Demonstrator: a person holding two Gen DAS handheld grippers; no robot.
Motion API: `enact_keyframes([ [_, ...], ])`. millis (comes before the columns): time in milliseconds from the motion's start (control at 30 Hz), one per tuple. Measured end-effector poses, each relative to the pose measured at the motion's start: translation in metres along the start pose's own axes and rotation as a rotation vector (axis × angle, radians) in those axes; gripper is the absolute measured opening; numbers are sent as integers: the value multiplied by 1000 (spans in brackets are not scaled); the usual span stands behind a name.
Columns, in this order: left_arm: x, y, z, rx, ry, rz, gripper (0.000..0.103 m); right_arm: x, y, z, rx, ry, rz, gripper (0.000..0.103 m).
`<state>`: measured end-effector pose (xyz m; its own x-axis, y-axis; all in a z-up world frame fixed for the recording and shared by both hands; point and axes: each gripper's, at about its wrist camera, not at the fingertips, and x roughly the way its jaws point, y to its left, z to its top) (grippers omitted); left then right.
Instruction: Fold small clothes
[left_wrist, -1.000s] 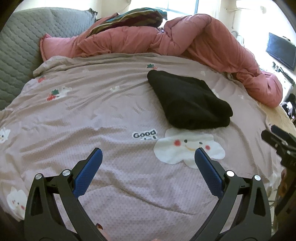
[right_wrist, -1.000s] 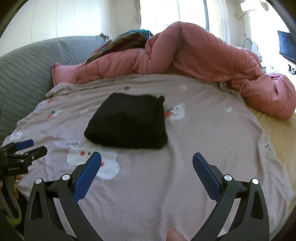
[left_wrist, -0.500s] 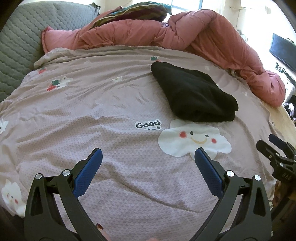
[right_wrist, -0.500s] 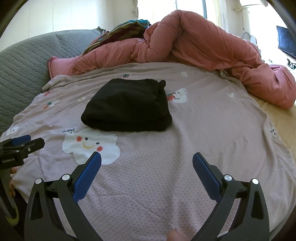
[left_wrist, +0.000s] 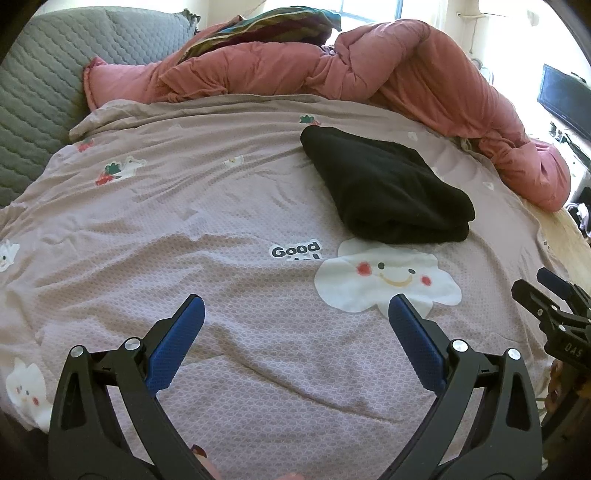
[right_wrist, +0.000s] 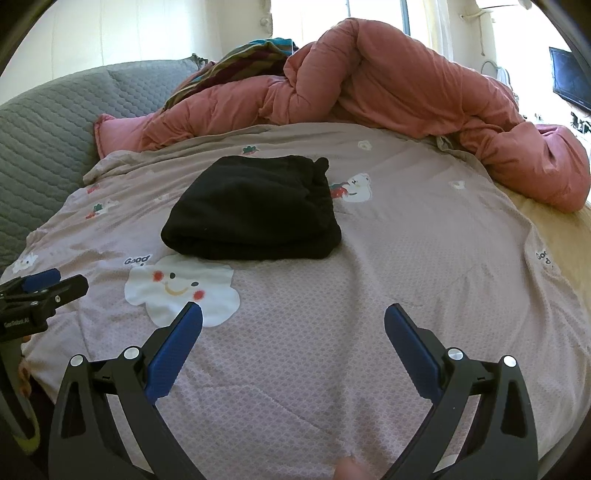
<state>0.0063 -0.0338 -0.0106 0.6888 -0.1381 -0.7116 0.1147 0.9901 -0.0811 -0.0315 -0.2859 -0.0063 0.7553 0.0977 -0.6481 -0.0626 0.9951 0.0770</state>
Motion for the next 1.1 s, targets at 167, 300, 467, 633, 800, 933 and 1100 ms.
enact_keyframes([
  [167, 0, 1, 0, 0, 0, 3, 93, 0, 1, -1, -2, 1, 0, 98],
  [300, -1, 2, 0, -2, 0, 7, 93, -1, 0, -1, 2, 3, -1, 98],
  [467, -1, 2, 0, -1, 0, 6, 93, -1, -1, -1, 9, 3, -3, 98],
  [633, -2, 4, 0, -4, 1, 8, 93, 0, -1, -1, 2, 7, -6, 98],
  [800, -2, 3, 0, -4, 0, 11, 93, 1, 0, -1, 1, 10, -9, 98],
  [933, -2, 5, 0, -5, 2, 10, 93, 1, -1, -1, 5, 12, -12, 98],
  [1100, -4, 4, 0, -3, 2, 16, 93, 1, -2, -1, 6, 11, -12, 98],
])
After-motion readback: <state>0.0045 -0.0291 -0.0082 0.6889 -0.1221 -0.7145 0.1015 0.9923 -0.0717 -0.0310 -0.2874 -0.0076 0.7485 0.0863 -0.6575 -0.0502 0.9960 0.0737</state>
